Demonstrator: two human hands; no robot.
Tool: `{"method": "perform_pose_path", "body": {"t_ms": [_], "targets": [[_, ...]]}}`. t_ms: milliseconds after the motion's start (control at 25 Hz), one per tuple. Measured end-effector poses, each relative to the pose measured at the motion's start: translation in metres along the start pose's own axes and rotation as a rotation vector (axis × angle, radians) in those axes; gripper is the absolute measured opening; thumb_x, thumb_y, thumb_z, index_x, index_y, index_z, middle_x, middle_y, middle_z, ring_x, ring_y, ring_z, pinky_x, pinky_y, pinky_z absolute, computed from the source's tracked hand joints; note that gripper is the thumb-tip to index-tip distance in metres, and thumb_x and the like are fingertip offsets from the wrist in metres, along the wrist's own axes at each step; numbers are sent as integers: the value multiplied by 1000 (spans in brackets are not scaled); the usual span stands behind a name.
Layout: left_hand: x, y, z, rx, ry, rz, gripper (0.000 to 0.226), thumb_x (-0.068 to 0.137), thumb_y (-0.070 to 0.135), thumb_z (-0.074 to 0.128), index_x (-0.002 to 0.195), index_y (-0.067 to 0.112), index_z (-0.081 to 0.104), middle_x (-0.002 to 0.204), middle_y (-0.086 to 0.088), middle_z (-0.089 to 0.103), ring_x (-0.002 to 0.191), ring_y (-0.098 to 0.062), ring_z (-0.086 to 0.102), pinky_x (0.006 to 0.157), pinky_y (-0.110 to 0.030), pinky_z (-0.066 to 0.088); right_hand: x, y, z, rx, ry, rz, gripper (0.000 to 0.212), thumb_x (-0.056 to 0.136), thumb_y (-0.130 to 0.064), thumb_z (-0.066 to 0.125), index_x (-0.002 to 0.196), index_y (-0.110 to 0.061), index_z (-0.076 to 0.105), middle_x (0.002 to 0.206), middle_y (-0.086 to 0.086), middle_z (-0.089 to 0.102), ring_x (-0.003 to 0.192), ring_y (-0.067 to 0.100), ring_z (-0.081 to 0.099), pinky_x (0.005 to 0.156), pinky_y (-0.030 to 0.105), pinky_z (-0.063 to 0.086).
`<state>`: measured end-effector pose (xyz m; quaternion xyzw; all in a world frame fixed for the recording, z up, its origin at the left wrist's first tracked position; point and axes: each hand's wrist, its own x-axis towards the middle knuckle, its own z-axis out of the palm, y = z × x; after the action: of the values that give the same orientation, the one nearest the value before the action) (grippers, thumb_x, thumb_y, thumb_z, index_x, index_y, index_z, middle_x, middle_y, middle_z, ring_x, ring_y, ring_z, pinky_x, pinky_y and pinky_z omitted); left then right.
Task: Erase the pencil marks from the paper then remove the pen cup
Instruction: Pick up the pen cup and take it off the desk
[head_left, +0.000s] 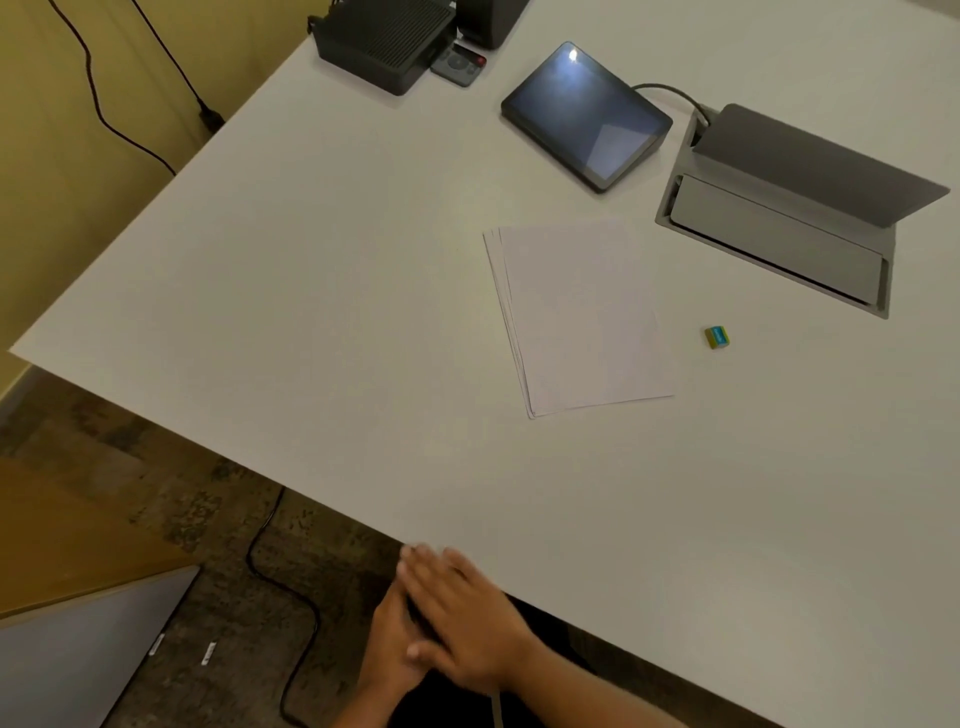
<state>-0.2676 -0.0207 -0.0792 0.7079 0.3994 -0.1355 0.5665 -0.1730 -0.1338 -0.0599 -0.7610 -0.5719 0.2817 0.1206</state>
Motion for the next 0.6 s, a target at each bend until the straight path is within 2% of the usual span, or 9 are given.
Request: {"method": "perform_pose_path", "body": {"t_ms": [80, 120, 160, 240, 320, 440, 520, 600], "targets": [[-5, -2, -5, 35, -2, -26, 26, 95, 26, 68, 115, 38, 55, 114, 21, 63, 112, -3, 62, 86, -8, 45, -11, -10, 3, 161, -69, -30, 71, 105, -51, 29, 157, -12, 1, 164, 4, -9, 150, 12, -14, 122, 38, 4], [-9, -4, -9, 34, -28, -21, 28, 92, 27, 71, 111, 40, 55, 111, 20, 64, 114, -4, 63, 84, -5, 43, -16, -13, 2, 226, -66, -27, 69, 106, -49, 29, 158, -14, 1, 164, 1, -9, 150, 10, -12, 123, 36, 5], [-11, -7, -13, 39, -67, 9, 38, 85, 29, 78, 113, 42, 55, 113, 20, 66, 116, -1, 63, 85, -4, 43, -20, -14, -1, 266, -17, -11, 66, 106, -48, 28, 158, -15, 3, 164, -2, -7, 150, 8, -9, 123, 35, 5], [-22, -8, -25, 62, -111, 38, 71, 58, 39, 95, 117, 43, 56, 113, 27, 67, 110, 11, 61, 86, -8, 47, -23, -13, -11, 322, 138, 58, 63, 106, -46, 29, 158, -18, 7, 164, -4, -1, 151, 8, -2, 123, 32, 5], [-32, -2, -33, 64, -40, 31, 84, 37, 51, 99, 110, 43, 59, 103, 28, 70, 100, 15, 62, 80, -12, 51, -20, -3, -24, 349, 270, 140, 60, 106, -43, 32, 158, -21, 9, 164, -7, 3, 151, 9, 2, 122, 29, 5], [-47, 6, -46, 4, 140, 17, 87, 28, 58, 100, 104, 42, 61, 102, 32, 68, 95, 16, 62, 80, -13, 52, -12, 26, -51, 321, 487, 297, 59, 105, -39, 36, 157, -25, 10, 163, -14, 7, 150, 8, 8, 121, 26, 7], [-58, 13, -59, -78, 256, -2, 90, 25, 51, 102, 105, 38, 64, 103, 25, 71, 97, 8, 65, 83, -9, 51, -7, 48, -73, 320, 585, 448, 60, 105, -41, 38, 157, -27, 12, 162, -18, 8, 150, 4, 6, 120, 22, 7], [-64, 23, -70, -129, 387, -7, 99, 17, 55, 99, 107, 34, 64, 102, 14, 72, 98, -3, 66, 92, -18, 50, -3, 72, -90, 318, 636, 570, 64, 103, -39, 42, 157, -26, 11, 162, -15, 10, 150, 2, 2, 121, 22, 7]]}}
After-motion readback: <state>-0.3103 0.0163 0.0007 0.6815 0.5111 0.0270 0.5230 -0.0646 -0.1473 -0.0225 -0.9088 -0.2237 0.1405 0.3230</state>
